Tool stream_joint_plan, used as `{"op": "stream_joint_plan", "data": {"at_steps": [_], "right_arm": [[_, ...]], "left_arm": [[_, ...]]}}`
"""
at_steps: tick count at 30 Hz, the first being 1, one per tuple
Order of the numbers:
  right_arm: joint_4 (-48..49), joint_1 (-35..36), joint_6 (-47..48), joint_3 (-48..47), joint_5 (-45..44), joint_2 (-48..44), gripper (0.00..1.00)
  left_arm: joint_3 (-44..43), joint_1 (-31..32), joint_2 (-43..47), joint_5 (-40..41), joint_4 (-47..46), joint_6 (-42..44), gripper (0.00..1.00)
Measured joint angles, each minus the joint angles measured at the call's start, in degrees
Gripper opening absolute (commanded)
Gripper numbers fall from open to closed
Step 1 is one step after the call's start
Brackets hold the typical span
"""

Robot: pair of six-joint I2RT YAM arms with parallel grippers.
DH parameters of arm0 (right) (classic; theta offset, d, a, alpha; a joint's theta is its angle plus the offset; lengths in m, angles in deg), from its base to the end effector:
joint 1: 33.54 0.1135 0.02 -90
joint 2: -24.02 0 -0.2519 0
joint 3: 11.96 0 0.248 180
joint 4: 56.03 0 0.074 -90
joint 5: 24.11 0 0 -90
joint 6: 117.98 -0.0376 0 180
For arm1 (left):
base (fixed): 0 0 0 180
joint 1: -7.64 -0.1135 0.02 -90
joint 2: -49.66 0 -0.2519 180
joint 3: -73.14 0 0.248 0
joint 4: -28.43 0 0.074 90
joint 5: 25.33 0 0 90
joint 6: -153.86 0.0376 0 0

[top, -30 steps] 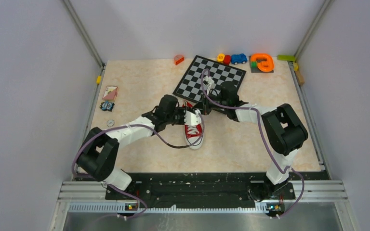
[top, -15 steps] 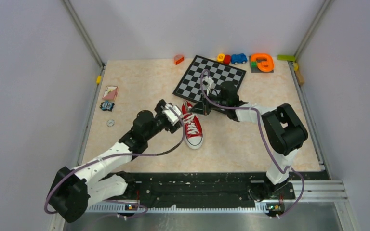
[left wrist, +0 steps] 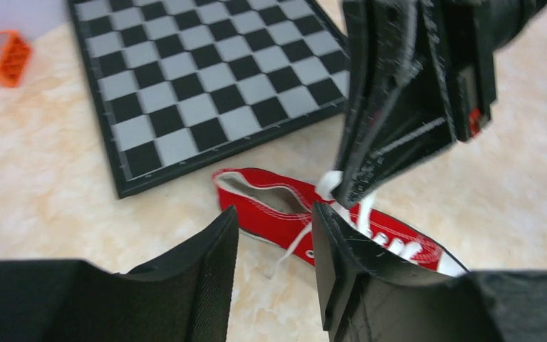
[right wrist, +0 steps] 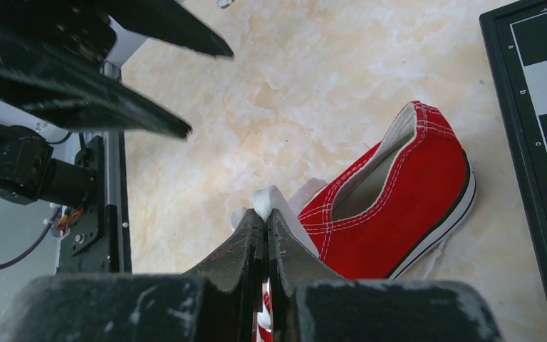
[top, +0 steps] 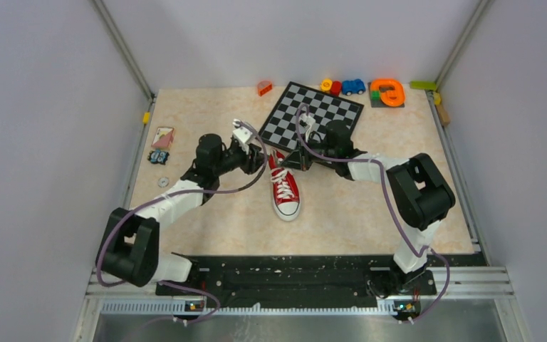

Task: Tie the shoes
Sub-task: Wrap the shoelace around the shoelace.

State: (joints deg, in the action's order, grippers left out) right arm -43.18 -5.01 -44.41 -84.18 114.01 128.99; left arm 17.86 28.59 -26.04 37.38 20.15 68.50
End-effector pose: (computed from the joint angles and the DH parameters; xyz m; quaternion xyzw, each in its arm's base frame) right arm 0.3265 0.2094 0.1890 -0.3116 0.7187 0.5089 0.3569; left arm 0.2695 -0.1217 0.2485 0.3120 0.7044 -0.2683 0.5784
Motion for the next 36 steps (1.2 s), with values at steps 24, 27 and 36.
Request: {"op": "stream_joint_plan", "data": {"at_steps": [24, 27, 36], "right_arm": [[-2.27, 0.33, 2.43, 0.0, 0.98, 0.0, 0.0], [-2.62, 0.33, 2.54, 0.0, 1.03, 0.0, 0.0], [-2.89, 0.33, 2.91, 0.0, 1.03, 0.0, 0.0]], "left_arm": [[-22.53, -1.29, -19.74, -30.4, 30.42, 37.62, 0.28], [-24.55, -1.4, -20.61, -30.88, 34.71, 40.94, 0.28], [-26.4, -1.4, -22.58, -31.39, 43.5, 46.75, 0.29]]}}
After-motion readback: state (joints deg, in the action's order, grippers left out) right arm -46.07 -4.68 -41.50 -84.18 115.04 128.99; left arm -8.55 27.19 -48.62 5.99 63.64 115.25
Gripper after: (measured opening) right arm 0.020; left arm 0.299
